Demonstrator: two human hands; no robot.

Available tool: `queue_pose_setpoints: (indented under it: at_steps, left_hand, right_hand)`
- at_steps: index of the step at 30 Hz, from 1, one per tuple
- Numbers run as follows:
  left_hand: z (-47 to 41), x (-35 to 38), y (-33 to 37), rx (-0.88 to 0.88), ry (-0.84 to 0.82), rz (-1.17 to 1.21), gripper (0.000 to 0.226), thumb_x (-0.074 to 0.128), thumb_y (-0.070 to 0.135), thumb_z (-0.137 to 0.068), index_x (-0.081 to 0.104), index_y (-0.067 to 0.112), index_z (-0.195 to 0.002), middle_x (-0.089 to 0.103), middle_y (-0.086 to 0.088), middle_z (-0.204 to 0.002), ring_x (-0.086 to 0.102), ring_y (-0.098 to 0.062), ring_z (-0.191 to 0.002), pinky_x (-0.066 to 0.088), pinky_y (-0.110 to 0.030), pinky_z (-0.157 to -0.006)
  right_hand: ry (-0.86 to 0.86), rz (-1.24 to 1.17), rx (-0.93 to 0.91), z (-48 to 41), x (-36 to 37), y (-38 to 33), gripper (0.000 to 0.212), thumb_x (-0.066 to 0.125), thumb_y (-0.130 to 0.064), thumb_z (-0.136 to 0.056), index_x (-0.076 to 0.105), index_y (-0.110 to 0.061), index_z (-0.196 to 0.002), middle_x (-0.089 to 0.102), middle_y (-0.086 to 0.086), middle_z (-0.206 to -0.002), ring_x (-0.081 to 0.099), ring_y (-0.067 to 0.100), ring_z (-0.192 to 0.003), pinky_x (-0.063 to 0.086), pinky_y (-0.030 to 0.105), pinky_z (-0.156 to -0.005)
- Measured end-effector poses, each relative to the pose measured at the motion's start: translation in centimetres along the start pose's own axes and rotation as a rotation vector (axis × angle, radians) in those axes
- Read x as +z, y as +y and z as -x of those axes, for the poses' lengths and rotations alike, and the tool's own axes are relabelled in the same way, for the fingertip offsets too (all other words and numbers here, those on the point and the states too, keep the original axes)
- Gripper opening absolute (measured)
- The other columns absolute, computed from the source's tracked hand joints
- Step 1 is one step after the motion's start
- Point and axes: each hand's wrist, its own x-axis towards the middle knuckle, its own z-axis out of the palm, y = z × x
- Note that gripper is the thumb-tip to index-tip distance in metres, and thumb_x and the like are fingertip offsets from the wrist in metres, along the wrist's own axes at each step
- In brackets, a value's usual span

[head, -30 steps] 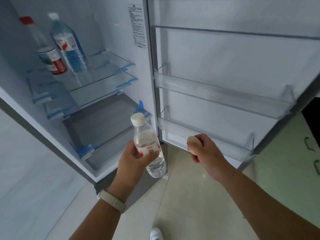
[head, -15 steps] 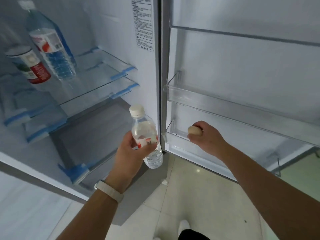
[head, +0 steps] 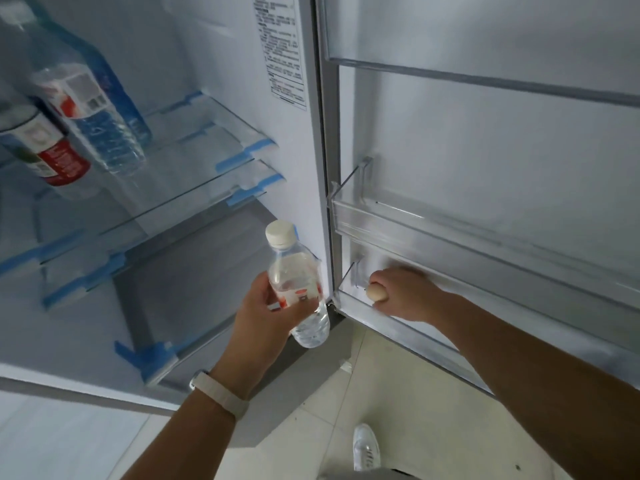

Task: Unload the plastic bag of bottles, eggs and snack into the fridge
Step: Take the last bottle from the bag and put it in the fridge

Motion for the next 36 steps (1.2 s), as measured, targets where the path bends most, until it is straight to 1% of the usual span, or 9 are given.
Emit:
queue_pose_setpoints:
  at_steps: [5, 8, 15, 19, 22, 27, 30, 33, 36]
  left_hand:
    - [-1.0, 0.9, -0.4, -0.031, 0.04, -0.038, 0.045, 0.082, 0.031, -0.078, 0.061, 0.029, -0.118, 0.072, 0.011, -0.106, 0.069, -0.01, -0.099, 0.055, -0.031, -0.088]
    - [-1.2, 1.3, -0.6, -0.043, 0.066, -0.045, 0.048, 0.084, 0.031, -0.077, 0.062, 0.026, -0.119, 0.073, 0.008, -0.107, 0.07, -0.011, -0.098, 0.056, -0.032, -0.088]
    - [-0.9, 2.1, 0.4, -0.068, 0.101, -0.017, 0.047, 0.084, 0.023, -0.078, 0.061, 0.023, -0.119, 0.073, 0.009, -0.102, 0.07, -0.003, -0.09, 0.053, -0.01, -0.067]
    - [-1.1, 2.2, 0.9, -0.087, 0.118, -0.03, 0.049, 0.083, 0.026, -0.078, 0.059, 0.026, -0.121, 0.072, 0.01, -0.105, 0.07, -0.006, -0.093, 0.052, -0.016, -0.075]
    - [-1.5, 1.8, 1.3, -0.079, 0.131, -0.037, 0.046, 0.083, 0.024, -0.079, 0.06, 0.025, -0.119, 0.072, 0.011, -0.103, 0.07, -0.004, -0.092, 0.051, -0.015, -0.075]
    - [-2.4, 0.9, 1.5, -0.068, 0.127, -0.006, 0.047, 0.085, 0.019, -0.076, 0.063, 0.019, -0.118, 0.074, 0.005, -0.103, 0.071, -0.01, -0.093, 0.053, -0.021, -0.08]
    - [-2.9, 0.0, 2.0, -0.038, 0.113, 0.006, 0.045, 0.083, 0.022, -0.077, 0.063, 0.021, -0.117, 0.074, 0.006, -0.104, 0.071, -0.012, -0.096, 0.054, -0.025, -0.084]
    - [-2.9, -1.4, 3.0, -0.01, 0.098, 0.021, 0.043, 0.083, 0.022, -0.078, 0.064, 0.021, -0.116, 0.074, 0.007, -0.102, 0.071, -0.011, -0.095, 0.055, -0.025, -0.082]
    - [-2.7, -2.7, 4.0, 0.011, 0.093, 0.045, 0.04, 0.084, 0.018, -0.076, 0.065, 0.023, -0.111, 0.075, 0.008, -0.099, 0.072, -0.01, -0.092, 0.055, -0.029, -0.083]
  right_hand:
    - [-0.054, 0.048, -0.057, -0.7, 0.9, 0.2, 0.031, 0.058, -0.027, -0.092, 0.054, -0.015, -0.121, 0.059, 0.004, -0.117, 0.058, 0.024, -0.103, 0.035, 0.025, -0.073]
    - [-0.065, 0.07, -0.117, -0.9, 1.2, 0.3, 0.031, 0.054, -0.022, -0.095, 0.053, -0.012, -0.124, 0.059, 0.007, -0.119, 0.057, 0.024, -0.105, 0.028, 0.019, -0.069]
    - [-0.084, 0.06, -0.14, -0.6, 0.8, 0.2, 0.025, 0.05, -0.016, -0.095, 0.056, -0.004, -0.117, 0.061, 0.013, -0.112, 0.057, 0.024, -0.099, 0.024, 0.019, -0.068]
    - [-0.119, -0.056, -0.142, -0.1, 0.2, 0.3, 0.038, 0.058, -0.023, -0.096, 0.049, -0.009, -0.131, 0.058, 0.008, -0.119, 0.054, 0.017, -0.097, 0.022, 0.013, -0.065]
    - [-0.094, -0.139, -0.151, 0.5, -0.4, 0.3, 0.043, 0.059, -0.022, -0.097, 0.047, -0.009, -0.136, 0.049, -0.001, -0.116, 0.045, 0.009, -0.1, 0.025, 0.007, -0.075]
    - [0.009, -0.345, 0.007, 1.5, -1.8, -0.7, 0.03, 0.054, -0.016, -0.1, 0.058, 0.01, -0.115, 0.063, 0.021, -0.101, 0.062, 0.032, -0.099, 0.033, 0.002, -0.071]
    - [-0.046, -0.445, 0.014, 2.7, -3.2, -2.8, 0.043, 0.048, -0.028, -0.103, 0.045, -0.008, -0.142, 0.056, 0.006, -0.132, 0.053, 0.022, -0.122, 0.031, 0.009, -0.085]
    - [0.104, -0.422, -0.028, 3.8, -4.1, -5.4, 0.04, 0.055, -0.045, -0.095, 0.053, -0.028, -0.131, 0.059, -0.012, -0.117, 0.06, 0.007, -0.107, 0.042, 0.01, -0.081]
    - [0.142, -0.501, -0.067, 3.7, -4.0, -8.8, 0.044, 0.057, -0.052, -0.091, 0.052, -0.033, -0.131, 0.055, -0.022, -0.112, 0.06, 0.003, -0.106, 0.052, 0.021, -0.09]
